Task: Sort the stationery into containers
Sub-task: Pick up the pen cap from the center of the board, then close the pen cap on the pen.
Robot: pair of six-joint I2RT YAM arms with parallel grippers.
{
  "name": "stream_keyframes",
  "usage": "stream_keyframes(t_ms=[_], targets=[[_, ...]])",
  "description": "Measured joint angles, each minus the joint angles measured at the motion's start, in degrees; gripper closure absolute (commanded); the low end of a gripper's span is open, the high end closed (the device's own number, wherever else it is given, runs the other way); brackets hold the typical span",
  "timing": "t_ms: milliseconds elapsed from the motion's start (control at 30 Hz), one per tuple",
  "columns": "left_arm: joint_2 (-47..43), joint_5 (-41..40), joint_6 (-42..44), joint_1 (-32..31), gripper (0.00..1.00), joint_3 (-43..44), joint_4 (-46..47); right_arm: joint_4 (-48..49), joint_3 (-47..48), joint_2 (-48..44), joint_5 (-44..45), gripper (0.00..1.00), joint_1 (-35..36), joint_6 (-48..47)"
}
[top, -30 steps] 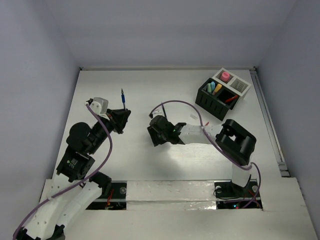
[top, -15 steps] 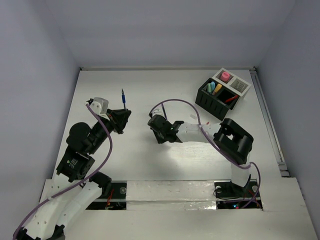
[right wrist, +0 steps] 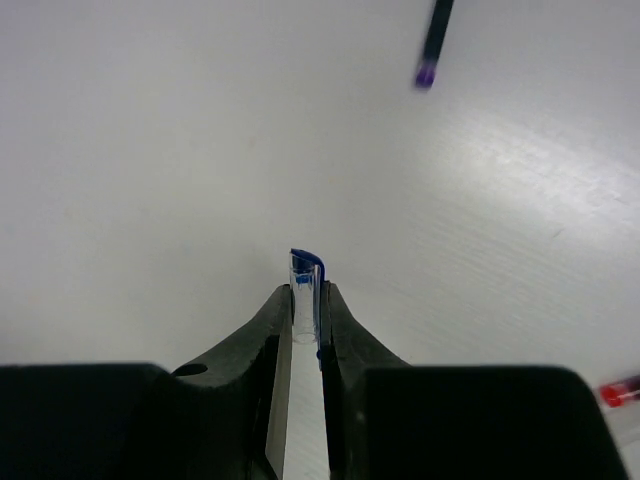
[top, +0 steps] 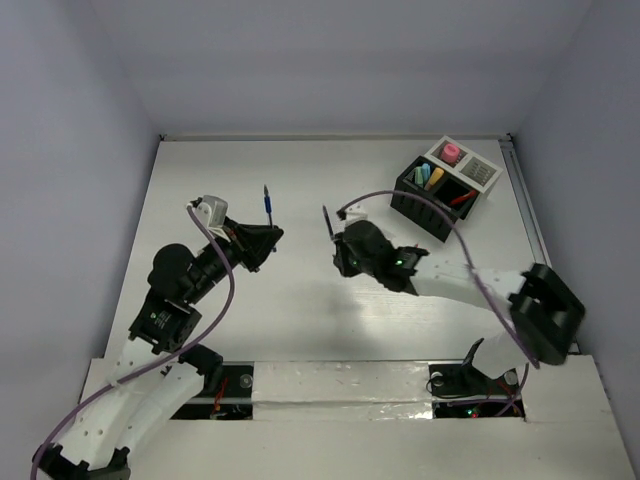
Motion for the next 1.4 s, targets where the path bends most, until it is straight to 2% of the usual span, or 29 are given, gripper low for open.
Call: stream_keyframes(t_ms=[133,300,700,1400], targets=[[0.28,4.07,-4.92,0.02,1.0,-5.68,6.4,9.22,-4.48,-13.84,0.57,1.0,-1.14,0.68],[3.34,7.67,-9.66,-0.76,1.0,-11.1,13.0,22.36,-5.86,-20.79,1.27,1.0,-1.11,1.2],[10.45,7.1,-11.23,-12.2,1.0,-13.07,19.98,41.09,-6.14,-17.66,-0.66,1.0,-1.11,2.38],[13.09,2.1,-10.34,-12.81,1.0,-13.07,21.09,47.65,-7.76,-18.43,-5.03,1.0,-1.11,5.2]])
